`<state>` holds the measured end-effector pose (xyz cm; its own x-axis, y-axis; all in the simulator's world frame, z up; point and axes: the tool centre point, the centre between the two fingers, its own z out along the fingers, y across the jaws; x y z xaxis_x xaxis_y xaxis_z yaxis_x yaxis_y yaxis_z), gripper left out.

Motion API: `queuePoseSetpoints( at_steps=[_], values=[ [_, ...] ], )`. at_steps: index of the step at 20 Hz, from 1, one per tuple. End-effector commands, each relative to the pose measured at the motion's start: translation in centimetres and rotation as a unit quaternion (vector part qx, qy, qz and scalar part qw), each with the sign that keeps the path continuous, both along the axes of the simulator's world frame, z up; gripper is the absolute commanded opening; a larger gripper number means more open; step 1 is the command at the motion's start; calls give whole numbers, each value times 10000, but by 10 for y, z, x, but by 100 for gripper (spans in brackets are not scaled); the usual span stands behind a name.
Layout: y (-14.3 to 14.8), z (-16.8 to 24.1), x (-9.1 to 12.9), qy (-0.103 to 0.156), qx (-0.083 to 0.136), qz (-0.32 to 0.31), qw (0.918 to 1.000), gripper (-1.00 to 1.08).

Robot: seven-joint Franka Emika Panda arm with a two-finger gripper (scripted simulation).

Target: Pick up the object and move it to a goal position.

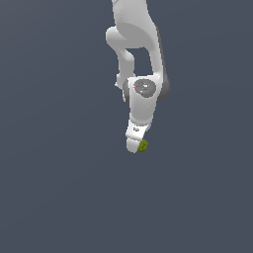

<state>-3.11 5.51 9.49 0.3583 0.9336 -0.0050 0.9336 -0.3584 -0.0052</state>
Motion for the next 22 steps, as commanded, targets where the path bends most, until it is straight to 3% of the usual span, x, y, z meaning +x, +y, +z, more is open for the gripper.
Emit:
queuePoseSetpoints(
  at_steps=[1, 14, 22],
  values=[
    [3, -1, -1, -13, 6, 251, 9997, 100],
    [7, -5, -2, -30, 16, 634, 9980, 100],
    [8, -36, -4, -31, 16, 654, 9979, 100]
  ],
)
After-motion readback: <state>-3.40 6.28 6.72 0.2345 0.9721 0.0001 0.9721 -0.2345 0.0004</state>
